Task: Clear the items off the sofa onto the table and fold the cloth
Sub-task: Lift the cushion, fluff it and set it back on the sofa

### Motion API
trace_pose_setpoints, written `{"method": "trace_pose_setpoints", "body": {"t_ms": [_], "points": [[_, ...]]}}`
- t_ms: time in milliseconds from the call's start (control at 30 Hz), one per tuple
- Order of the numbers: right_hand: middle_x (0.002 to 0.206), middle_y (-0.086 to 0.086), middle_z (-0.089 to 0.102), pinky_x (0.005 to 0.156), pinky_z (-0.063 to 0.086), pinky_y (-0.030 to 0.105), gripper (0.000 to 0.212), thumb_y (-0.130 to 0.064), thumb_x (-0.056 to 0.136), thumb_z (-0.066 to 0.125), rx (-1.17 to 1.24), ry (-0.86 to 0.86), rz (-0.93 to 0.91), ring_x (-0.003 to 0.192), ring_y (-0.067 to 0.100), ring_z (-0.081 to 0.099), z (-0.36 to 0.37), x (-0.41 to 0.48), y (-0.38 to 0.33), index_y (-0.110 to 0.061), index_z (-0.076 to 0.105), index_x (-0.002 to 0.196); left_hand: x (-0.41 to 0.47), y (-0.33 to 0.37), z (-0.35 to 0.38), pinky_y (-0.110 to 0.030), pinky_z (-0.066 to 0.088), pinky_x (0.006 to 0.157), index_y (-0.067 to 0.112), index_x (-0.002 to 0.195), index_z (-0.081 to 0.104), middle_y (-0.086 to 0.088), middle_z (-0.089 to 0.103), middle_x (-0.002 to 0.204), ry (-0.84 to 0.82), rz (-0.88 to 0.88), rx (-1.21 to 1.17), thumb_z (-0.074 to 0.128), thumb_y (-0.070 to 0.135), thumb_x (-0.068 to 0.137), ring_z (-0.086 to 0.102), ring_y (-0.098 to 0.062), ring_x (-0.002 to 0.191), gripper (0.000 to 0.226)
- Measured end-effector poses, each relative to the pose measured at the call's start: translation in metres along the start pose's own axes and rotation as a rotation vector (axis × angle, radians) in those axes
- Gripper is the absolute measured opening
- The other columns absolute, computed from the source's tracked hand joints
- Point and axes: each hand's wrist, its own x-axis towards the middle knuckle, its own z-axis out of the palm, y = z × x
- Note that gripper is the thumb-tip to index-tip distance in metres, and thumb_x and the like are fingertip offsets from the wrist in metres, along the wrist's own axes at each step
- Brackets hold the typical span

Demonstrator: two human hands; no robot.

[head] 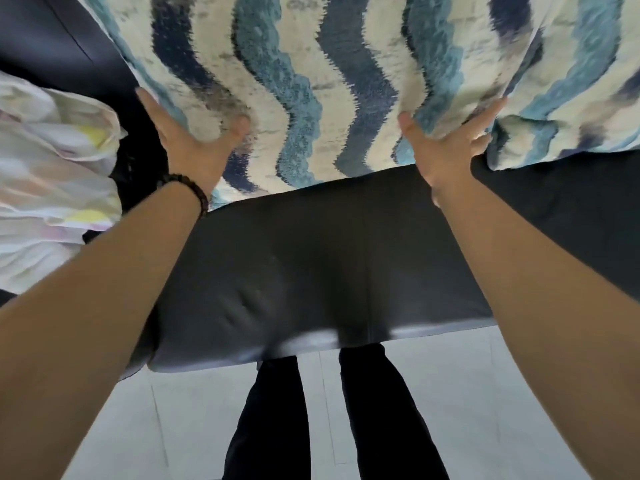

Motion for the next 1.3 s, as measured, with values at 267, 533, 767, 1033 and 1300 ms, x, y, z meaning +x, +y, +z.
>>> {"method": "trace_pose_setpoints", "body": {"t_ms": [267, 533, 767, 1033, 1300], "points": [[0.15, -0.003, 0.035, 0.102, 0.028, 0.016, 0.102, -0.053, 0.079, 0.069, 0.039, 0.28, -0.093, 0.138, 0.017, 0.037, -0.026, 0.033, 0.019, -0.018, 0.014, 0.157, 0.013, 0.006, 0.022, -0.024, 0.038, 0.11, 0.019, 0.148, 0.027, 0.015, 0.042, 0.142, 0.084, -0.059, -0.053, 0.082, 0.077, 0.039, 0.039, 0.006, 0.131, 0.136], [0.155, 0.009, 0.019, 0.1, 0.04, 0.044, 0.117, -0.064, 0.075, 0.069, -0.108, 0.066, 0.285, 0.132, 0.031, 0.038, -0.039, 0.053, 0.012, -0.035, -0.011, 0.155, 0.024, 0.021, 0.042, -0.035, 0.032, 0.113, 0.016, 0.153, 0.016, 0.002, 0.035, 0.152, -0.035, -0.202, -0.139, 0.092, 0.034, 0.058, 0.036, -0.011, 0.137, 0.123], [0.118, -0.006, 0.05, 0.07, 0.062, 0.047, 0.068, -0.039, 0.09, 0.069, 0.664, 0.181, 0.42, 0.106, 0.019, 0.06, -0.005, 0.023, 0.019, -0.027, 0.024, 0.14, -0.01, 0.03, 0.024, -0.02, 0.054, 0.087, 0.001, 0.126, 0.054, -0.002, 0.067, 0.117, 0.068, -0.069, -0.277, 0.084, 0.007, 0.072, 0.066, -0.004, 0.103, 0.062], [0.146, 0.0, 0.037, 0.084, 0.058, 0.046, 0.086, -0.053, 0.09, 0.058, 0.462, 0.065, 0.396, 0.117, 0.024, 0.052, 0.011, 0.048, -0.005, -0.027, 0.006, 0.153, 0.009, 0.045, 0.02, -0.012, 0.025, 0.109, 0.008, 0.15, 0.016, -0.004, 0.031, 0.151, 0.123, 0.078, -0.098, 0.079, 0.025, 0.077, 0.034, -0.013, 0.137, 0.098], [0.163, -0.007, 0.01, 0.109, 0.038, 0.054, 0.08, -0.051, 0.098, 0.047, 0.609, -0.045, 0.373, 0.142, 0.023, 0.03, 0.035, 0.006, -0.028, -0.047, -0.012, 0.151, -0.026, 0.046, 0.063, -0.047, 0.042, 0.103, 0.032, 0.154, 0.004, -0.003, 0.027, 0.154, 0.122, -0.512, -0.547, 0.059, 0.046, 0.089, 0.047, -0.022, 0.119, 0.086]]}}
